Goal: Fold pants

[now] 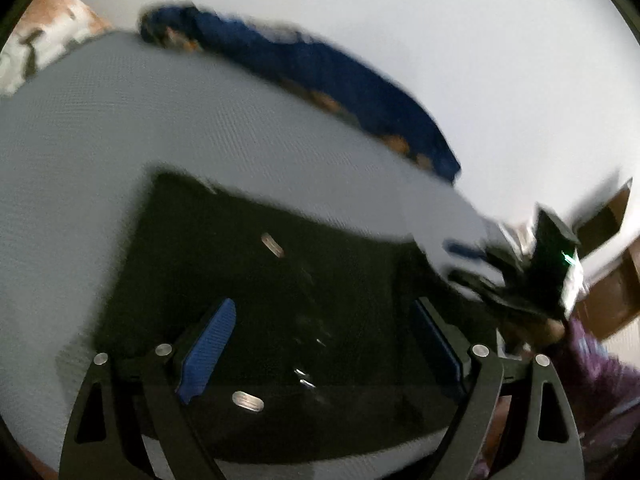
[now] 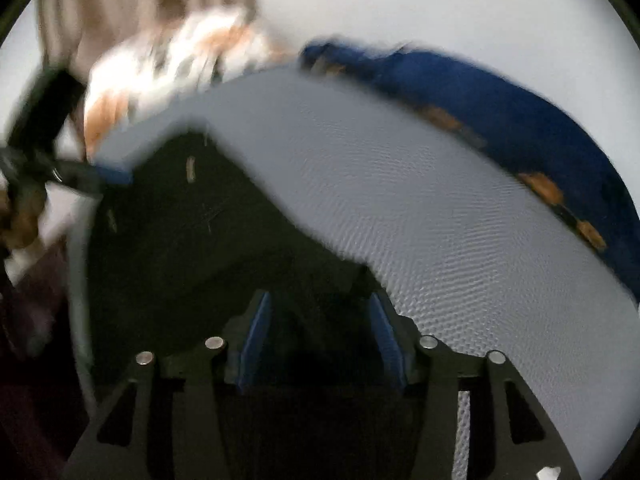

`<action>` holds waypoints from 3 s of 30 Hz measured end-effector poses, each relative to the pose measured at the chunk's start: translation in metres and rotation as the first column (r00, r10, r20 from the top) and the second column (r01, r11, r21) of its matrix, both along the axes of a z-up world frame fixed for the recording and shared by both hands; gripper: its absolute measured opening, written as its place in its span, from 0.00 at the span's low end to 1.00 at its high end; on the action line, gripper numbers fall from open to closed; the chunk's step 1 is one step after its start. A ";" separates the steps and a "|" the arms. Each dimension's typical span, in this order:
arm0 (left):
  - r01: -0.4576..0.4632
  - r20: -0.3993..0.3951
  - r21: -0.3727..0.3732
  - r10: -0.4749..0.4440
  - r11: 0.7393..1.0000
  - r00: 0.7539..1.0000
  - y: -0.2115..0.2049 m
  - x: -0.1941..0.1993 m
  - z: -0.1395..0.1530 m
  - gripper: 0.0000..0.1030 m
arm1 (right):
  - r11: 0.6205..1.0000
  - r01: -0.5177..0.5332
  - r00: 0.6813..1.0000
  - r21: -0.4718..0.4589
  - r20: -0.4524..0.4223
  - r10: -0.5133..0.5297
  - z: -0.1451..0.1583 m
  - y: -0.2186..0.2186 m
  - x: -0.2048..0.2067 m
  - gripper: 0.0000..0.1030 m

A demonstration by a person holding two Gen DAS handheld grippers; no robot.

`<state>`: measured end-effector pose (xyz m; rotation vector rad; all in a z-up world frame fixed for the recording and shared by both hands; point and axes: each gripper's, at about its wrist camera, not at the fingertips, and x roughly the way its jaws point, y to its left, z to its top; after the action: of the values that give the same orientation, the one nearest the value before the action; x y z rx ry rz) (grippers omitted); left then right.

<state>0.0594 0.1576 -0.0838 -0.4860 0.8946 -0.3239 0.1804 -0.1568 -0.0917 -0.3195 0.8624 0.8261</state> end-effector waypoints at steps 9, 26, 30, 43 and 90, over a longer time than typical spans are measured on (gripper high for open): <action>-0.086 -0.077 -0.078 0.080 0.993 0.994 0.117 0.020 -0.028 0.86 | 0.980 0.069 0.989 0.185 -0.141 -0.043 0.001 0.043 -0.102 0.36; 0.472 -0.070 -0.277 -0.508 0.837 0.859 0.073 0.103 -0.072 0.90 | 0.916 0.267 0.948 0.298 -0.250 -0.196 0.013 0.088 -0.121 0.75; 0.513 -0.103 -0.199 -0.539 0.835 0.836 0.045 0.100 -0.066 0.56 | 0.857 0.380 0.891 0.348 -0.387 -0.238 -0.010 0.079 -0.126 0.75; 0.549 -0.015 -0.181 -0.561 0.816 0.828 -0.079 0.023 0.060 0.20 | 0.781 0.354 0.910 0.514 -0.381 -0.162 0.006 0.062 -0.138 0.76; 0.485 0.010 0.250 -0.503 0.838 0.864 -0.236 0.000 -0.026 0.76 | 0.642 0.665 0.733 0.381 -0.499 -0.463 -0.052 -0.197 -0.128 0.14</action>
<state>0.0596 -0.0780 -0.1103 -0.0056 0.9649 -0.6949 0.0524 -0.3543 -0.1439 0.6252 0.9509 0.4794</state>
